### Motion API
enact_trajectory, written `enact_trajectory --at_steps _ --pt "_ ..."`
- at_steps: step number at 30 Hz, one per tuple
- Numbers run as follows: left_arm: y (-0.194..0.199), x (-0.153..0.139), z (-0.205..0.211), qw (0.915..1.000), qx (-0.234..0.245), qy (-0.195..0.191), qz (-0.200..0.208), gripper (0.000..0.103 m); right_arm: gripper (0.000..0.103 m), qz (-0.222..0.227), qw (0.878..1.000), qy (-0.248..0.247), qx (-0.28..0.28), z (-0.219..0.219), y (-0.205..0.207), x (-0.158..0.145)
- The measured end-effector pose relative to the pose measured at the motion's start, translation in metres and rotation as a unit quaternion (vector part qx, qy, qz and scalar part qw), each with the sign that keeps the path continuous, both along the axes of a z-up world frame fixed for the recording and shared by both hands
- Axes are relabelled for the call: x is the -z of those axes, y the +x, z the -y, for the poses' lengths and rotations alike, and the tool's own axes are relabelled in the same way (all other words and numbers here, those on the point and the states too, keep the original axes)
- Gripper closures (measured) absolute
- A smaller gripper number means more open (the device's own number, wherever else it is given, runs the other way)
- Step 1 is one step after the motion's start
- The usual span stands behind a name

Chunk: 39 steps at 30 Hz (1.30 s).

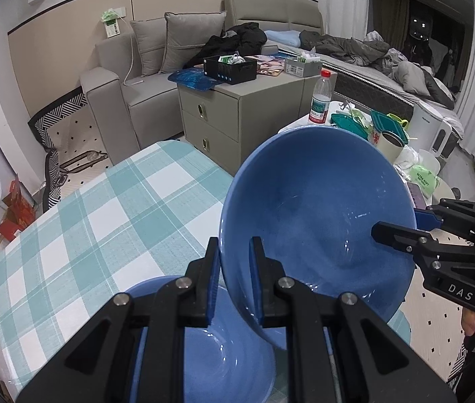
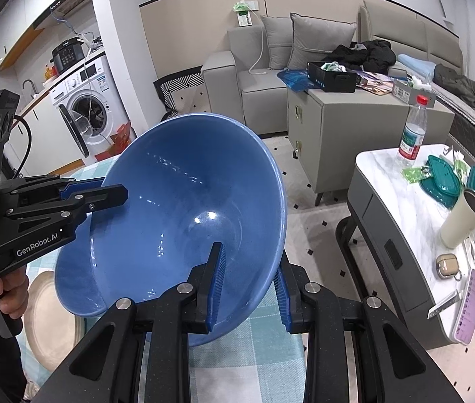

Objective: Organize plates and bowls
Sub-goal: 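Carry the tilted blue bowl with both grippers toward the cream plates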

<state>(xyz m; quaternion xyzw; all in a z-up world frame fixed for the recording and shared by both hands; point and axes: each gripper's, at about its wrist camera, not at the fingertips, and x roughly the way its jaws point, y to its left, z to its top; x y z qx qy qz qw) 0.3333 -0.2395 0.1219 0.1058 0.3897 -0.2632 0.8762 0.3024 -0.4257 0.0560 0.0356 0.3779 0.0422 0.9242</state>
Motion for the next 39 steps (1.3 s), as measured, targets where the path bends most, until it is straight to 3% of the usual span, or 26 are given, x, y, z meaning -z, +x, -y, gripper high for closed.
enact_trajectory --at_steps 21,39 --pt "-0.016 -0.023 -0.053 0.9983 -0.051 -0.017 0.024 0.088 0.075 0.023 0.998 -0.012 -0.051 -0.045 0.002 -0.024" --pt "-0.035 -0.022 -0.110 0.9931 -0.111 -0.027 0.026 0.088 0.075 0.025 0.994 -0.016 -0.109 -0.097 0.008 -0.028"
